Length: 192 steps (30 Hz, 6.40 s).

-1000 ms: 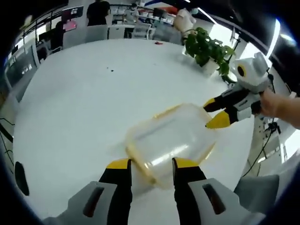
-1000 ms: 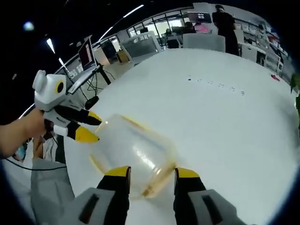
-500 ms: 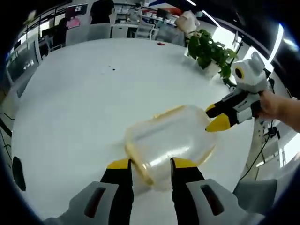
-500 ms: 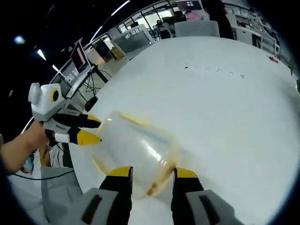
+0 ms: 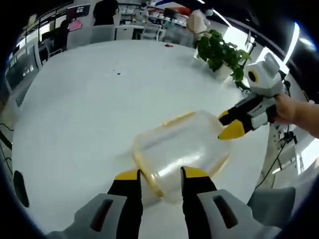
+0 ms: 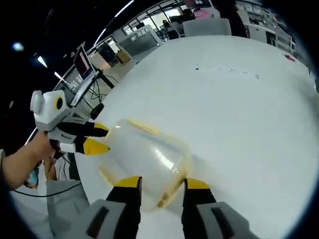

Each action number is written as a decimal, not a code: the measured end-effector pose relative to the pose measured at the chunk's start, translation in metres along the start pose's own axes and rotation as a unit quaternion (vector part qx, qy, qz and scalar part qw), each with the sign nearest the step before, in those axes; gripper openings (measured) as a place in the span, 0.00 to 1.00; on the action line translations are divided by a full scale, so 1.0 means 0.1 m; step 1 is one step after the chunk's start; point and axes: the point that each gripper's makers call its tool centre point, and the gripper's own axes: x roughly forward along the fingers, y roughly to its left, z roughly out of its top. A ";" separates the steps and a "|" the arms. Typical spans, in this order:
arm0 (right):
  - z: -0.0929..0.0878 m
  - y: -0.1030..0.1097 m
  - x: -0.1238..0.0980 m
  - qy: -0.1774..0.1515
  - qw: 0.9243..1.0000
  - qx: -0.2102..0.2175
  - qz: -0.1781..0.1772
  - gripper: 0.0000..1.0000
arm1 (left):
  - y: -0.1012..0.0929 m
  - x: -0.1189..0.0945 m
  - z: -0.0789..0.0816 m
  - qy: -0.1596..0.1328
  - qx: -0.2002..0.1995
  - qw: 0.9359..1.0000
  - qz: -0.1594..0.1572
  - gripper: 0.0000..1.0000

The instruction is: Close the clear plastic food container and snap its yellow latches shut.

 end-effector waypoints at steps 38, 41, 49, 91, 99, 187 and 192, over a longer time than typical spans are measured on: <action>-0.12 0.11 -0.14 0.047 0.979 -0.198 -0.018 0.39 | 0.03 -0.21 0.04 0.025 0.104 0.994 -0.013 0.27; -0.11 0.10 -0.14 0.052 0.975 -0.213 -0.021 0.39 | 0.04 -0.23 0.07 0.028 0.123 0.992 -0.008 0.27; -0.06 0.07 -0.18 0.065 0.964 -0.254 -0.032 0.35 | 0.04 -0.25 0.09 0.037 0.166 0.985 0.003 0.31; 0.13 0.39 -0.01 0.064 0.915 -0.398 0.020 0.33 | -0.40 -0.08 0.24 0.084 0.400 0.911 -0.045 0.34; 0.14 0.46 0.05 0.062 0.909 -0.412 0.032 0.33 | -0.51 0.00 0.24 0.082 0.412 0.905 -0.063 0.37; 0.43 0.48 0.39 0.145 0.893 -0.417 0.090 0.30 | -0.66 0.15 -0.10 0.065 0.479 0.875 -0.011 0.45; 0.44 0.47 0.40 0.166 0.891 -0.415 0.083 0.26 | -0.66 0.17 -0.10 0.070 0.481 0.874 0.007 0.44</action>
